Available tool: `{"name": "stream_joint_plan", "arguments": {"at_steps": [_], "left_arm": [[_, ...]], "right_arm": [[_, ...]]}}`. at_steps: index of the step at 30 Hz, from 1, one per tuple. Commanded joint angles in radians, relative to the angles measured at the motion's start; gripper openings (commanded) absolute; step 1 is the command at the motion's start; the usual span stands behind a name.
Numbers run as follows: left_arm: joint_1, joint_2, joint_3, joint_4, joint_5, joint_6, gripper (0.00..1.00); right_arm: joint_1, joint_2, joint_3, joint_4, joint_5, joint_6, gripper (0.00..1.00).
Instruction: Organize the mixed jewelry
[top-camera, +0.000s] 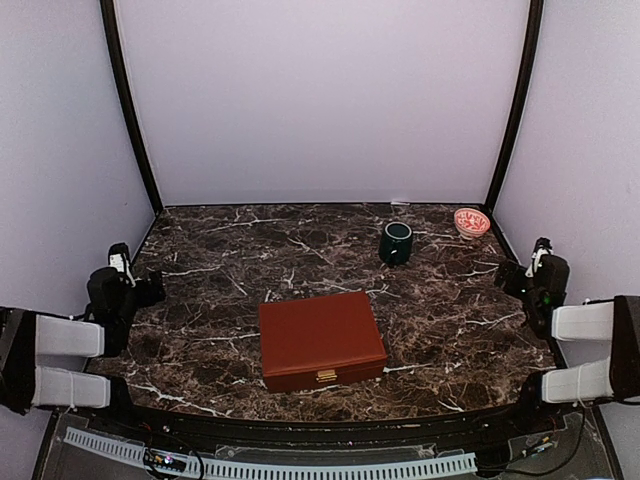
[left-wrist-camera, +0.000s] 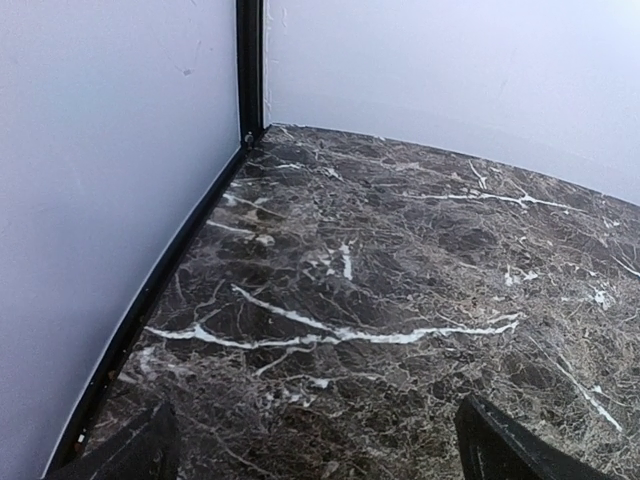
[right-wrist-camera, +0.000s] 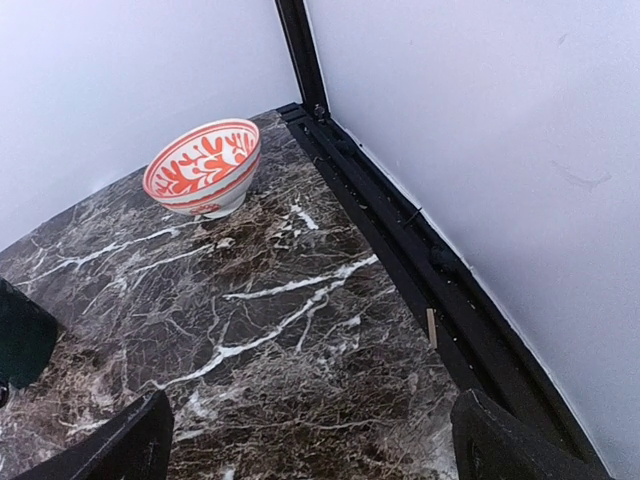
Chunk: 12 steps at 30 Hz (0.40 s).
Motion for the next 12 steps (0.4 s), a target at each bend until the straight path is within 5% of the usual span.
{"name": "stream_joint_plan", "arguments": {"at_steps": [1,12], "left_arm": [[-0.009,0.113,0.083,0.072,0.058,0.028,0.98],[-0.013,0.115,0.074,0.101,0.046,0.040,0.99]], "right_arm": [[0.019,0.042,0.002,0.159,0.069,-0.037,0.98],[0.084,0.054,-0.015,0.233,0.139,-0.092,0.98]]}}
